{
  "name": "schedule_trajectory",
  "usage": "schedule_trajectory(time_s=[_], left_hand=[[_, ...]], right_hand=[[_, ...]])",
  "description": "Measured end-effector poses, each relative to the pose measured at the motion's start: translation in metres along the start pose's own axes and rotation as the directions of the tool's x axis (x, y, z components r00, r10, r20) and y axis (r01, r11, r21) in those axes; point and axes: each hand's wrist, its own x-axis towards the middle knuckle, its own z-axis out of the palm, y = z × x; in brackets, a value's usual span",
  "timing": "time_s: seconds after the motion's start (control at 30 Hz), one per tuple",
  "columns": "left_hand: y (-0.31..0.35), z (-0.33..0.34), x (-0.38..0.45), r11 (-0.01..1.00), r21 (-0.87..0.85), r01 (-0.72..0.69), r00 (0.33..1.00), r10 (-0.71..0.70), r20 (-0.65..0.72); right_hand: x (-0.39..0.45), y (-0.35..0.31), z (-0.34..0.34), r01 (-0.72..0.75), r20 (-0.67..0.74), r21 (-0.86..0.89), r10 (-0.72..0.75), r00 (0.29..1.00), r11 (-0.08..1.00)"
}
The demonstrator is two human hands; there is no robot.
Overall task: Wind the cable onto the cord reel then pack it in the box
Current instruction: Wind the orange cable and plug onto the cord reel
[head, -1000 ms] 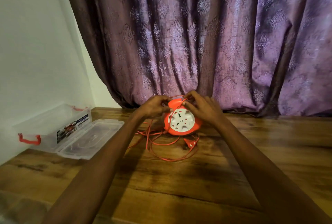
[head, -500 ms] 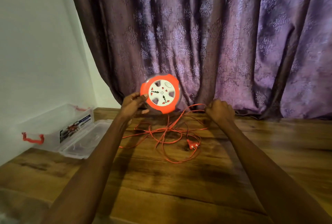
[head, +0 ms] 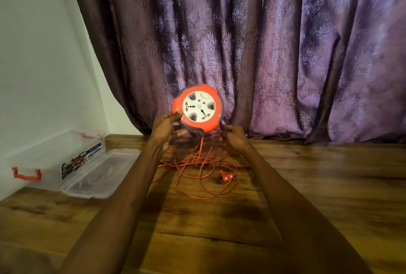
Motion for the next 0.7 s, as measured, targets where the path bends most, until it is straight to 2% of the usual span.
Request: schedule_trajectory(time_s=[0.07, 0.17, 0.27, 0.4, 0.47, 0.53, 0.57, 0.63, 0.67, 0.7], left_hand=[[-0.004, 0.009, -0.002, 1.0, 0.022, 0.022, 1.0, -0.022, 0.003], [-0.011, 0.026, -0.006, 0.995, 0.09, 0.036, 0.999, -0.039, 0.032], [-0.018, 0.048, -0.009, 0.99, 0.134, 0.042, 0.994, -0.054, 0.09], [-0.033, 0.078, -0.009, 0.986, 0.165, 0.034, 0.981, -0.064, 0.184], [-0.043, 0.095, -0.009, 0.987, 0.154, 0.041, 0.972, -0.075, 0.223], [-0.051, 0.112, -0.009, 0.987, 0.158, -0.04, 0.975, 0.004, 0.221], [-0.054, 0.118, -0.007, 0.972, 0.188, -0.14, 0.98, 0.109, 0.166], [-0.057, 0.125, -0.006, 0.895, 0.294, -0.336, 0.941, 0.336, 0.052], [-0.057, 0.127, -0.01, 0.867, 0.336, -0.367, 0.926, 0.376, 0.041], [-0.059, 0.129, -0.013, 0.872, 0.358, -0.334, 0.941, 0.33, 0.074]], right_hand=[[-0.002, -0.002, -0.012, 0.082, -0.119, 0.049, -0.075, 0.99, 0.995], [-0.007, -0.006, -0.039, 0.076, -0.212, 0.184, -0.036, 0.977, 0.98], [-0.012, -0.006, -0.063, 0.072, -0.183, 0.214, -0.032, 0.983, 0.974], [-0.021, 0.006, -0.09, 0.165, -0.11, 0.256, -0.14, 0.984, 0.953], [-0.027, 0.013, -0.101, 0.151, -0.127, 0.303, -0.117, 0.985, 0.941], [-0.03, 0.019, -0.111, 0.132, -0.184, 0.347, -0.071, 0.98, 0.928], [-0.032, 0.022, -0.112, 0.125, -0.221, 0.362, -0.046, 0.974, 0.924], [-0.036, 0.025, -0.115, 0.134, -0.325, 0.371, -0.006, 0.946, 0.919], [-0.037, 0.027, -0.116, 0.147, -0.374, 0.382, 0.007, 0.928, 0.912], [-0.039, 0.028, -0.117, 0.159, -0.403, 0.399, 0.017, 0.915, 0.903]])
